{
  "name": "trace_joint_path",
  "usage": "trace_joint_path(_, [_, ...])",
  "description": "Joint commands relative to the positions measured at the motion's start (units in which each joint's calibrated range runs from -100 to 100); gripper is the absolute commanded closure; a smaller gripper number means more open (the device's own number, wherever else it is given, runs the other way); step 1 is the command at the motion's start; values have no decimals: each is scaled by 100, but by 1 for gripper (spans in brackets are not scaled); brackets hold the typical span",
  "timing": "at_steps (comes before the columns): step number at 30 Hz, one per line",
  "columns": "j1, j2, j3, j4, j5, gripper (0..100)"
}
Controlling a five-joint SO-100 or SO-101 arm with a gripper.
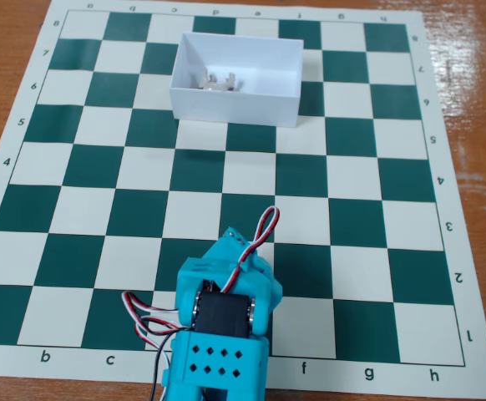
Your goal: Grab the toy horse and put it in the box.
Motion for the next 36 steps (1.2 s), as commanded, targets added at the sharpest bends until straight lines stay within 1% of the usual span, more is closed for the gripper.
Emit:
trace_joint_path(1, [101,-41,27,407,8,100])
trace_joint_path(3, [115,-41,27,632,28,100])
trace_joint_path(14, [-207,-41,36,632,28,100])
trace_joint_path(36, [-214,-41,36,632,28,100])
